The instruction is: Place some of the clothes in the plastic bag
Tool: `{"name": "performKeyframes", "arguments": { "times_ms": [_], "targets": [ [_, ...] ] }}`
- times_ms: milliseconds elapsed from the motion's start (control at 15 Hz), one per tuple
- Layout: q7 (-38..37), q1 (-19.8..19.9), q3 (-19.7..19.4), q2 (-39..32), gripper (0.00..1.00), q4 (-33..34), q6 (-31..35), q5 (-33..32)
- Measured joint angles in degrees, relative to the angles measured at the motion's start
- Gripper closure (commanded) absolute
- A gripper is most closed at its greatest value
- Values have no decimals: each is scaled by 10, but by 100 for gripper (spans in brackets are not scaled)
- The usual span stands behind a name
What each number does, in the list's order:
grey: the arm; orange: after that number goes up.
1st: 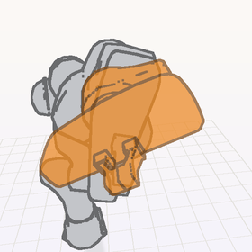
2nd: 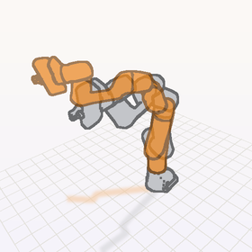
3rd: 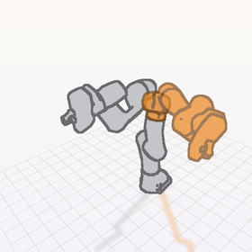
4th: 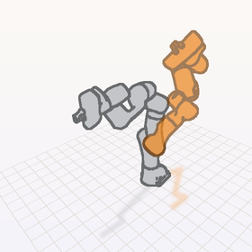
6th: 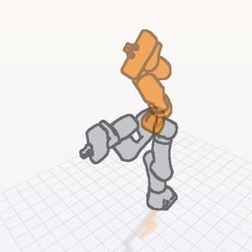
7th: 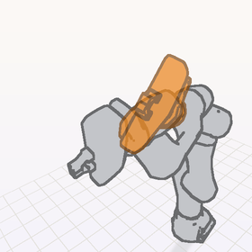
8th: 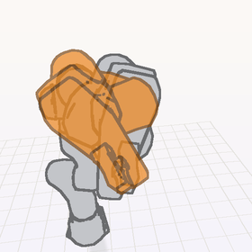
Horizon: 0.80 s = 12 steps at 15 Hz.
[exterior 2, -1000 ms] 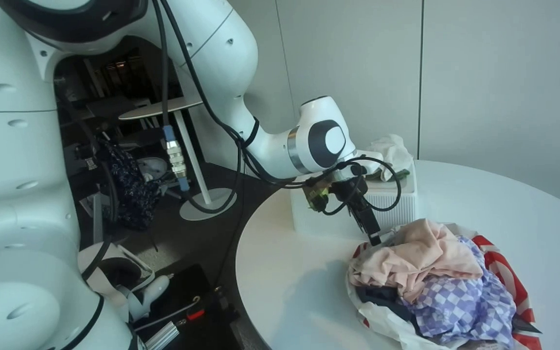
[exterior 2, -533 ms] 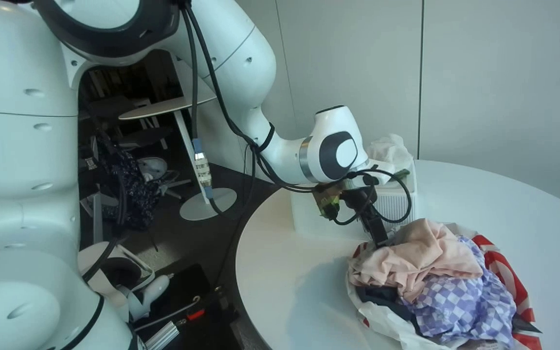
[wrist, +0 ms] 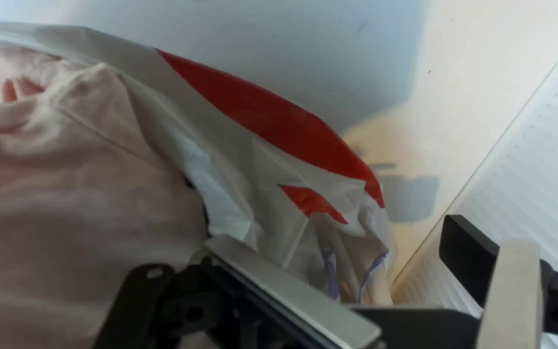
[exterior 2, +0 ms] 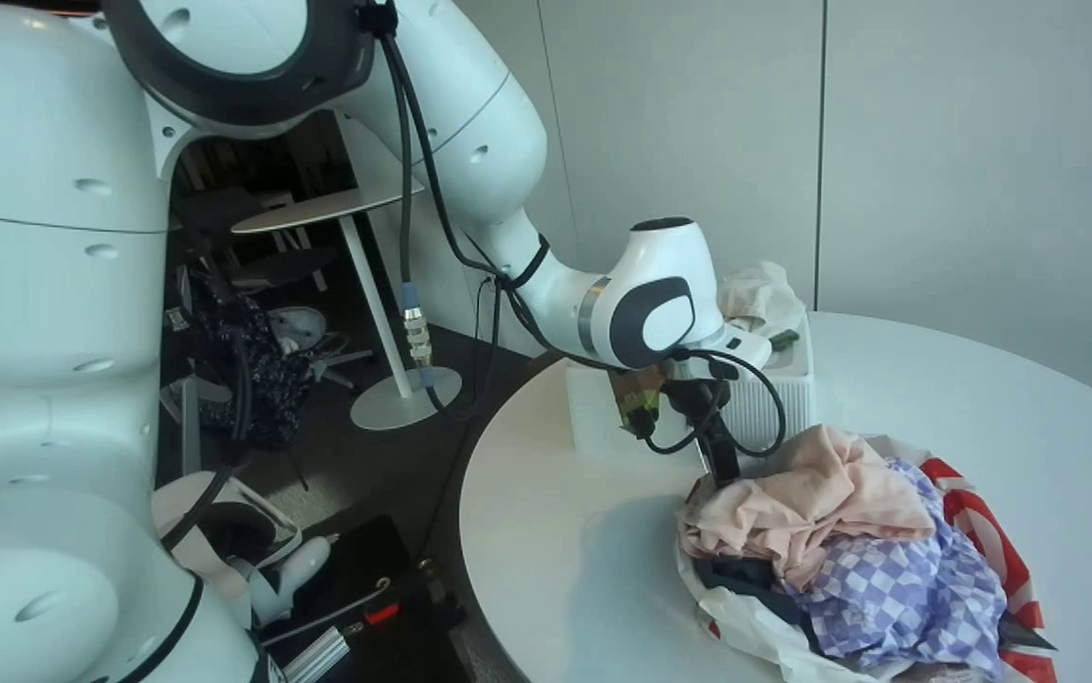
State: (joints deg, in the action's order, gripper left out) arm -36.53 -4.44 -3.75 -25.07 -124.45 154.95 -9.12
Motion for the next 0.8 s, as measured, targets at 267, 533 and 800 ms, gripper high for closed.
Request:
{"name": "performKeyframes", "arguments": {
  "times_ms": [267,533,800],
  "targets": [
    [0,-8,-33,-18,26,2,2,1],
    [1,-8,-58,-33,55,4,8,7],
    [18,-7,-55,-31,84,3,6,28]
  ]
}}
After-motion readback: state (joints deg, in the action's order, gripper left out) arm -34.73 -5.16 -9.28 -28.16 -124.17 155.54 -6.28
